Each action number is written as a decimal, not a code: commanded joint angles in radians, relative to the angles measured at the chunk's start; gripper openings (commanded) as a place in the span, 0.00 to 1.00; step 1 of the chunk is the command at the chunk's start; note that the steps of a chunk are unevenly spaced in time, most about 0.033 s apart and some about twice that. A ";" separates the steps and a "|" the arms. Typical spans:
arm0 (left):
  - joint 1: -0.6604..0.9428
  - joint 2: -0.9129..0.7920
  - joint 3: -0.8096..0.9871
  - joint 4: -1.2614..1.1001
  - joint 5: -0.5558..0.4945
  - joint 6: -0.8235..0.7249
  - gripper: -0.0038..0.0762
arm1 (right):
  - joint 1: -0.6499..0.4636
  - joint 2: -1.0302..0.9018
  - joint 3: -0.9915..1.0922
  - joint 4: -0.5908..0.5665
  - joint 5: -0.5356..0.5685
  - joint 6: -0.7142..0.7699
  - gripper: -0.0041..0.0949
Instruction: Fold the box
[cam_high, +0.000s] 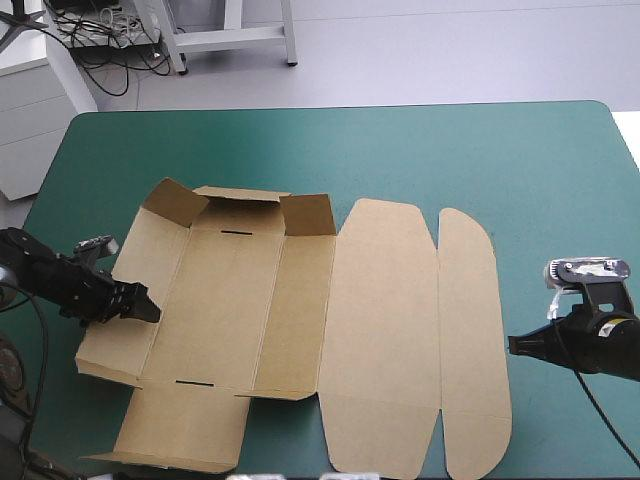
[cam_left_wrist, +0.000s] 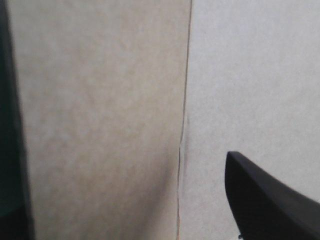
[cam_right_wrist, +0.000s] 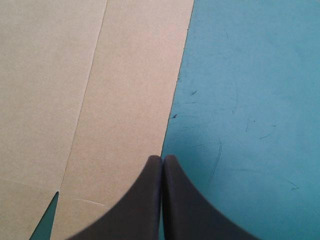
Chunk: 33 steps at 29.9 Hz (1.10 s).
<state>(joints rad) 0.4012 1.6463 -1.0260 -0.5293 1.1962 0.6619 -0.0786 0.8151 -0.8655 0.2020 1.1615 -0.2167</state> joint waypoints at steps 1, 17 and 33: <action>-0.007 -0.057 -0.016 -0.051 0.097 0.004 0.68 | -0.004 -0.003 -0.023 0.008 -0.022 -0.009 0.02; -0.007 -0.074 -0.016 -0.024 0.097 -0.083 0.04 | -0.004 -0.003 -0.023 0.010 -0.020 -0.009 0.02; -0.011 -0.072 -0.024 -0.055 0.088 -0.051 0.04 | -0.004 -0.003 -0.023 0.010 -0.022 -0.009 0.02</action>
<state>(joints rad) 0.3950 1.6142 -1.0250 -0.5447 1.2080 0.6051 -0.0786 0.8151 -0.8655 0.2020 1.1731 -0.2167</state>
